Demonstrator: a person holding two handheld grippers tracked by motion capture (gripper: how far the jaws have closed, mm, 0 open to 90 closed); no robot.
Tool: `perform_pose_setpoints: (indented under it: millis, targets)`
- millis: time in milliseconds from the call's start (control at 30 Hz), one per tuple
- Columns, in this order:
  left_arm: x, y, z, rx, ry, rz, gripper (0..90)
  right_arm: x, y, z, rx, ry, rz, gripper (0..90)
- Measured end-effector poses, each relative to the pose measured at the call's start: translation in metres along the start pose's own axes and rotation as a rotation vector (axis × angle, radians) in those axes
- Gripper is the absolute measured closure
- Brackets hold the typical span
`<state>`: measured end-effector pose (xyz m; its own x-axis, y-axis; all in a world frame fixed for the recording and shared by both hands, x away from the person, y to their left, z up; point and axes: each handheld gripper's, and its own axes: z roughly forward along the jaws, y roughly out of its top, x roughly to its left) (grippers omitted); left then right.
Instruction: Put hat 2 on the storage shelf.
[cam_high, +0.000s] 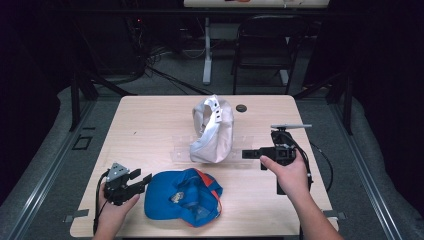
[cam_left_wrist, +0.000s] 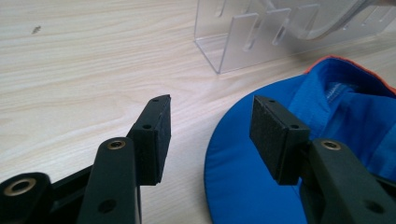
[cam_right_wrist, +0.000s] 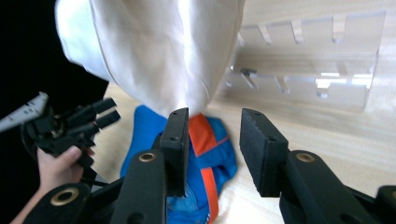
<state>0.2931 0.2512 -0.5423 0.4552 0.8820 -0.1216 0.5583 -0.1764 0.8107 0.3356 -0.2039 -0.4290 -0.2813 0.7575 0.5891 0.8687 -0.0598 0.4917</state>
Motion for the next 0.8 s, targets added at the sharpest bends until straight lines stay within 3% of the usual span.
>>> perform_pose_setpoints:
  millis: [200,400,433,567,800]
  targets:
    - [0.0,-0.002,0.002,0.014,0.011,0.02,48.8,-0.014,-0.028,0.015,0.023,0.01,-0.008,63.8]
    - [-0.002,-0.004,0.007,0.036,-0.004,0.026,49.1,-0.029,-0.049,0.029,0.049,0.026,0.009,64.1]
    - [-0.002,-0.005,0.008,0.037,-0.004,0.026,49.3,-0.031,-0.052,0.029,0.072,0.007,-0.002,64.1]
    - [-0.005,-0.005,0.009,0.044,-0.015,0.036,49.5,-0.034,-0.064,0.039,0.059,0.049,0.014,64.2]
    - [-0.01,-0.006,0.012,0.058,-0.028,0.051,49.8,-0.033,-0.079,0.057,0.093,0.068,-0.029,64.3]
